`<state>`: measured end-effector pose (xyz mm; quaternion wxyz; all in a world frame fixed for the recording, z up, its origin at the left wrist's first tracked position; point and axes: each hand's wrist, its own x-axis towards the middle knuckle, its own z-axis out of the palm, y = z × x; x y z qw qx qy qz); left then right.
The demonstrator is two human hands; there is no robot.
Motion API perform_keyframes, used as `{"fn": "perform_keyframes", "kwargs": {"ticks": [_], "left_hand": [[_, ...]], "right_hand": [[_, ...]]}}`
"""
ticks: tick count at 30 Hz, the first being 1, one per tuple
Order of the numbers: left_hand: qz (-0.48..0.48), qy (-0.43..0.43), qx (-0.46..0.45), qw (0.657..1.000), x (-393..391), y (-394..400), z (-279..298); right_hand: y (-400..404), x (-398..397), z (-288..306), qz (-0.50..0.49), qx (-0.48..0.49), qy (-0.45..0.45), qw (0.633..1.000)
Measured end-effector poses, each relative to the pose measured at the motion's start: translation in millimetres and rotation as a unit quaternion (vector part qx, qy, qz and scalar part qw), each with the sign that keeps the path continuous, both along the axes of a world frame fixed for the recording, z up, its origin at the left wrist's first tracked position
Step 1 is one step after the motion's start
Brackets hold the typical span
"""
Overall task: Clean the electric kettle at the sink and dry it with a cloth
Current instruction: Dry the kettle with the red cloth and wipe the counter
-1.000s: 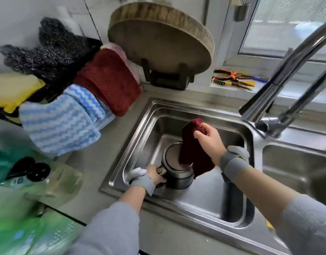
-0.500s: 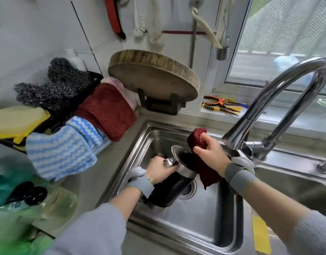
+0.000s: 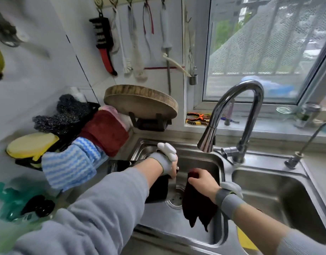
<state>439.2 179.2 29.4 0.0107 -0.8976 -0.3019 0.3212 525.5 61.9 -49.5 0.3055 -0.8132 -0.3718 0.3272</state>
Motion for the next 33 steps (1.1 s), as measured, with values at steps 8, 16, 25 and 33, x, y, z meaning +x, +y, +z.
{"fn": "perform_keyframes", "kwargs": {"ticks": [8,16,25,33], "left_hand": [[-0.041,0.020,0.005,0.999,0,-21,1],[0.195,-0.238,-0.125,0.943,-32,3,13],[0.470,-0.527,-0.486,0.514,-58,-12,31],[0.533,-0.597,-0.497,0.336,-50,5,39]], "right_hand": [[-10,-7,19,-0.022,0.034,0.010,0.999],[-22,-20,65,-0.101,0.202,0.238,0.945],[35,-47,117,0.104,0.229,0.130,0.959],[43,-68,102,0.128,0.287,-0.112,0.943]]}}
